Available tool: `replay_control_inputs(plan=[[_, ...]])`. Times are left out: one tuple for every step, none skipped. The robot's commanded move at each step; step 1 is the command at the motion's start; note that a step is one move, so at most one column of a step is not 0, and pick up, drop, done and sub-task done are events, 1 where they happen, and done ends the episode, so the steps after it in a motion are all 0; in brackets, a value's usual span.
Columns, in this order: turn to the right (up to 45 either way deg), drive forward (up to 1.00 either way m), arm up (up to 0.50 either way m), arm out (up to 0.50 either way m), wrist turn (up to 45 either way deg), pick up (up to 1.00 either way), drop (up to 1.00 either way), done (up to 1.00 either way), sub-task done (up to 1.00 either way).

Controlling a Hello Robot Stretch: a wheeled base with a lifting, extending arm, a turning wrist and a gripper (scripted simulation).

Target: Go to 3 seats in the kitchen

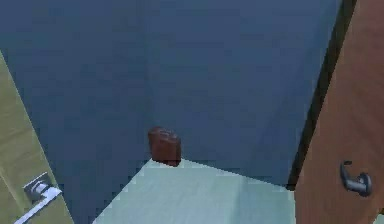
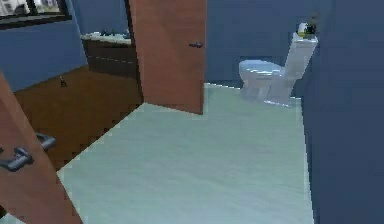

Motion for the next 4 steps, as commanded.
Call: replay_control_inputs(plan=[[-45.0, 0.0, 0.0, 0.0, 0.0, 0.0, 0.0, 0.0, 0.0], [-45.0, 0.0, 0.0, 0.0, 0.0, 0.0, 0.0, 0.0, 0.0], [-18.0, 0.0, 0.0, 0.0, 0.0, 0.0, 0.0, 0.0, 0.0], [0.0, 0.5, 0.0, 0.0, 0.0, 0.0, 0.0, 0.0, 0.0]])
